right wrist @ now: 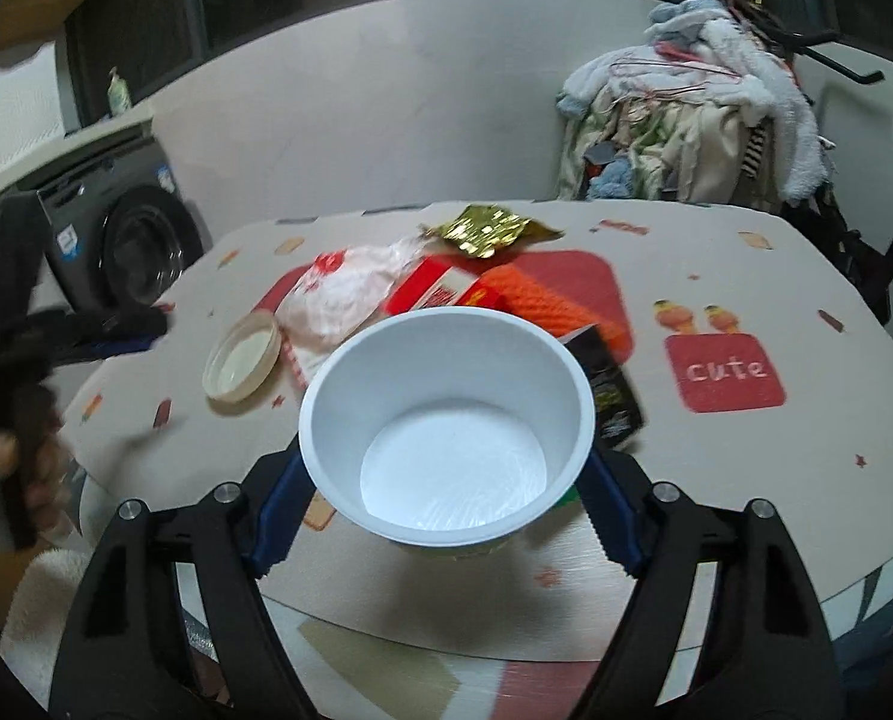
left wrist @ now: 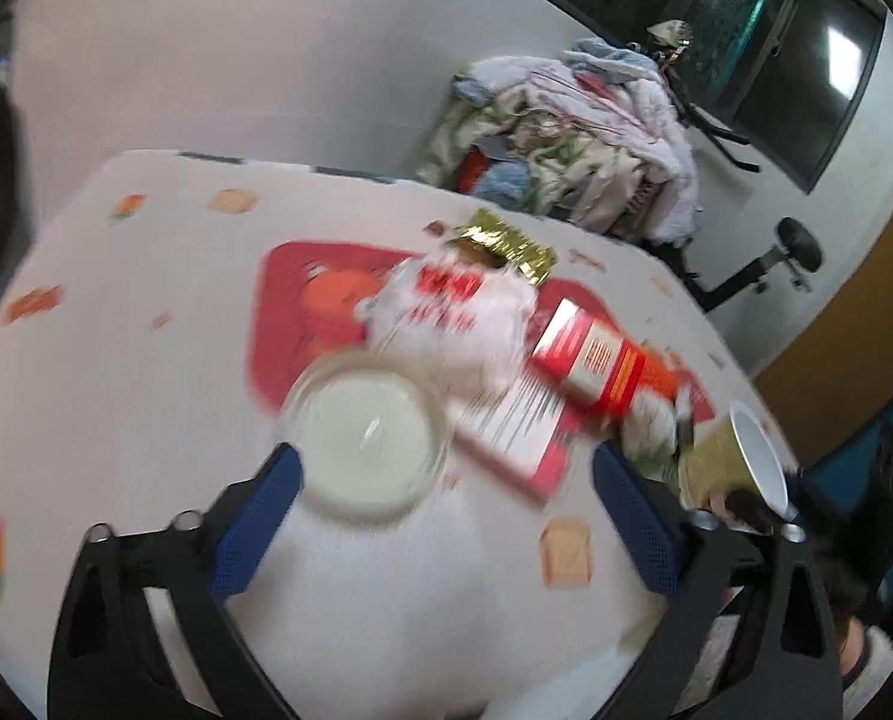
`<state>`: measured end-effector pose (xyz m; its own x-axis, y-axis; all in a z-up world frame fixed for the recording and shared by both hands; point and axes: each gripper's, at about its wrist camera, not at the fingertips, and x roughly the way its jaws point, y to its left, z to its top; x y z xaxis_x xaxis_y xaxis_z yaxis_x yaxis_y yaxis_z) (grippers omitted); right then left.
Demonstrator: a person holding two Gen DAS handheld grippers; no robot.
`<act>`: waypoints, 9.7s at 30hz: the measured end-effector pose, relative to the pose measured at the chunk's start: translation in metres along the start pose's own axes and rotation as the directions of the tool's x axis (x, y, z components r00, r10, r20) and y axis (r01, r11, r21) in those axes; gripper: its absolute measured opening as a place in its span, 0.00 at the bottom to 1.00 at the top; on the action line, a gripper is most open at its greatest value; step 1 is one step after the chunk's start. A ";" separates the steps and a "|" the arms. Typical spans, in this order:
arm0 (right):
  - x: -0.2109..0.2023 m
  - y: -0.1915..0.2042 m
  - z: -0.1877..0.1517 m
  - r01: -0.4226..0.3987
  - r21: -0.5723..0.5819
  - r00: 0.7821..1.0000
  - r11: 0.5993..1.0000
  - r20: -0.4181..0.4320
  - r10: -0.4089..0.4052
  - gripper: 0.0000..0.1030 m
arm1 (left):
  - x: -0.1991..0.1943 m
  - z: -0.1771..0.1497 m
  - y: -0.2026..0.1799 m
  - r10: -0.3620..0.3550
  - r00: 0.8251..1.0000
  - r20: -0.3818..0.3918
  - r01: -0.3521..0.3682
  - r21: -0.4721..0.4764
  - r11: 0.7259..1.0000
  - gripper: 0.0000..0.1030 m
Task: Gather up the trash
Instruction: 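Grasp the white cup with the right tool while the left tool grasps the white plastic bag, then lower the white plastic bag into the brown bin and open the left tool, then lower the white cup into the brown bin and open the right tool, then grasp the black tissue pack with the right tool while the left tool grasps the round lid, then lower the tissue pack and round lid into the brown bin and open both tools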
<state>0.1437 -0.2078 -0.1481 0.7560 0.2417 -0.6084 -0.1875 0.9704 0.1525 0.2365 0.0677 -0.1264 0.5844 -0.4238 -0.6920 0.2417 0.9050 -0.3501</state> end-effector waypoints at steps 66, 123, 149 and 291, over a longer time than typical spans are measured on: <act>-0.134 0.012 -0.055 0.055 0.024 0.996 0.998 0.067 -0.056 0.76 | -0.099 -0.161 -0.100 -0.007 0.995 -0.098 0.032 0.252 0.967 0.32; 0.021 0.089 -0.208 -0.098 -0.210 0.810 0.973 -0.585 -0.045 0.77 | -0.134 -0.205 -0.028 0.259 0.956 0.138 -0.272 0.079 0.959 0.94; -0.030 0.077 -0.166 -0.083 -0.159 0.944 0.984 -0.329 0.026 0.94 | -0.125 -0.205 -0.026 0.269 0.958 0.099 -0.276 0.067 0.959 0.94; -0.036 0.087 -0.166 -0.168 -0.210 0.934 0.963 -0.347 0.088 0.45 | -0.108 -0.209 -0.049 -0.037 0.999 0.011 0.035 0.119 0.992 0.83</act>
<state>-0.0035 -0.1318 -0.2424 0.4718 0.3112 -0.8250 -0.4396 0.8941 0.0858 -0.0005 0.0606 -0.1668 0.5839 -0.4566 -0.6713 0.3529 0.8874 -0.2966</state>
